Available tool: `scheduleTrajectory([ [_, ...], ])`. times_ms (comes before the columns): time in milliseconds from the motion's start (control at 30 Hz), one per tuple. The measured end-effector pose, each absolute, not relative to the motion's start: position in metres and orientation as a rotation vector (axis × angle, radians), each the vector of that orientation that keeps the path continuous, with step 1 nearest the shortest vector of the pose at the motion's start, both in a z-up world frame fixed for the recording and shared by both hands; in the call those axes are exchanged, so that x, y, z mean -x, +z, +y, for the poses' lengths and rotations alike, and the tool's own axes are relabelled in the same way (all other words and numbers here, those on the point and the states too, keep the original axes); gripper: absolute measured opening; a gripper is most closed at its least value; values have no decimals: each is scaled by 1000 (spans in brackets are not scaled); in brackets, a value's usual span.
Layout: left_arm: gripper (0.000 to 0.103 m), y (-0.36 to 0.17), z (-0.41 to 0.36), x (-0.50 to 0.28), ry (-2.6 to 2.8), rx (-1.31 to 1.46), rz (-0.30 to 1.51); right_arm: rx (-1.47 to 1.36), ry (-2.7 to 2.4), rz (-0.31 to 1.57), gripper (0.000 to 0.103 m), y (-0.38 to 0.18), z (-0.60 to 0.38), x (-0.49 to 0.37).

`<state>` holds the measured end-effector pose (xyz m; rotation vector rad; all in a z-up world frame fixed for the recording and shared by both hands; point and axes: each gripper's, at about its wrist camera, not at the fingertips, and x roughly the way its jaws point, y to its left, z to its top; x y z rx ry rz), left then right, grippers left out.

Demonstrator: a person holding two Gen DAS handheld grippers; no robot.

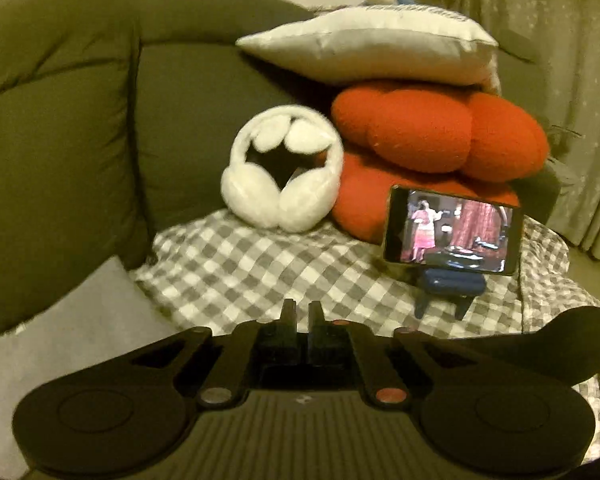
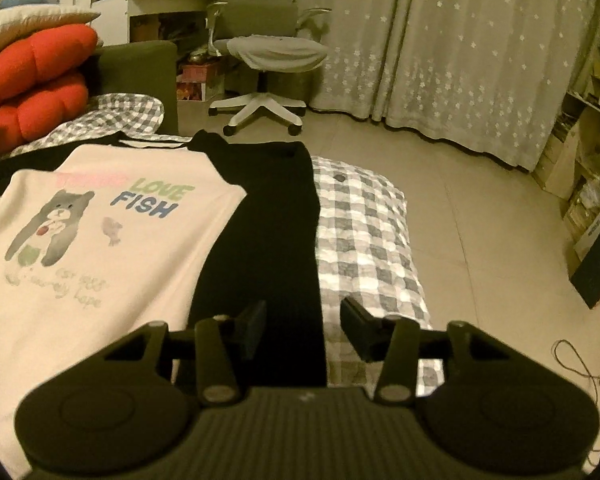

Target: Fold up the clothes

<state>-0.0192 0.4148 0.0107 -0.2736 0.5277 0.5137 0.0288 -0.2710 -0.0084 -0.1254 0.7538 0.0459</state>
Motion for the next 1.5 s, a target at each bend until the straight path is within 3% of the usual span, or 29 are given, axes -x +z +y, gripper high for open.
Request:
scheduleTrajectory([
  [133, 15, 7, 380, 25, 370, 284, 549, 115, 71, 797, 53, -12, -276, -26],
  [200, 27, 5, 354, 26, 256, 265, 572, 102, 90, 821, 53, -15, -279, -24],
  [400, 30, -2, 286, 18, -57, 266, 670, 35, 246, 895, 52, -20, -279, -15],
  [467, 30, -3, 272, 13, -105, 279, 694, 63, 253, 926, 46, -25, -276, -15],
  [533, 31, -5, 258, 8, -151, 272, 723, 104, 232, 947, 22, -29, -274, -16],
  [567, 31, -6, 251, 5, -172, 263, 737, 105, 236, 938, 18, -28, -275, -15],
  [600, 31, -7, 244, 3, -194, 252, 749, 107, 230, 929, 8, -26, -277, -14],
  [833, 31, -6, 213, -2, -288, 195, 807, 131, -225, 670, 7, 11, -324, -23],
  [967, 31, 0, 206, -8, -299, 179, 828, 92, -401, 643, 8, 14, -355, -51],
  [1100, 38, 1, 201, -8, -285, 146, 842, 94, -427, 738, 11, -13, -359, -62],
  [1167, 40, 0, 202, -6, -273, 144, 852, 69, -410, 714, 29, -10, -356, -56],
  [1200, 42, -1, 203, -4, -266, 141, 856, 39, -373, 688, 51, -5, -351, -49],
  [1233, 42, -2, 204, -2, -259, 139, 859, 3, -322, 669, 60, 0, -346, -42],
  [1400, 43, -7, 202, 4, -258, 157, 896, -276, 97, 722, 59, 6, -309, -1],
  [1500, 43, -11, 200, 7, -262, 184, 918, -299, 195, 757, 59, 1, -278, 30],
])
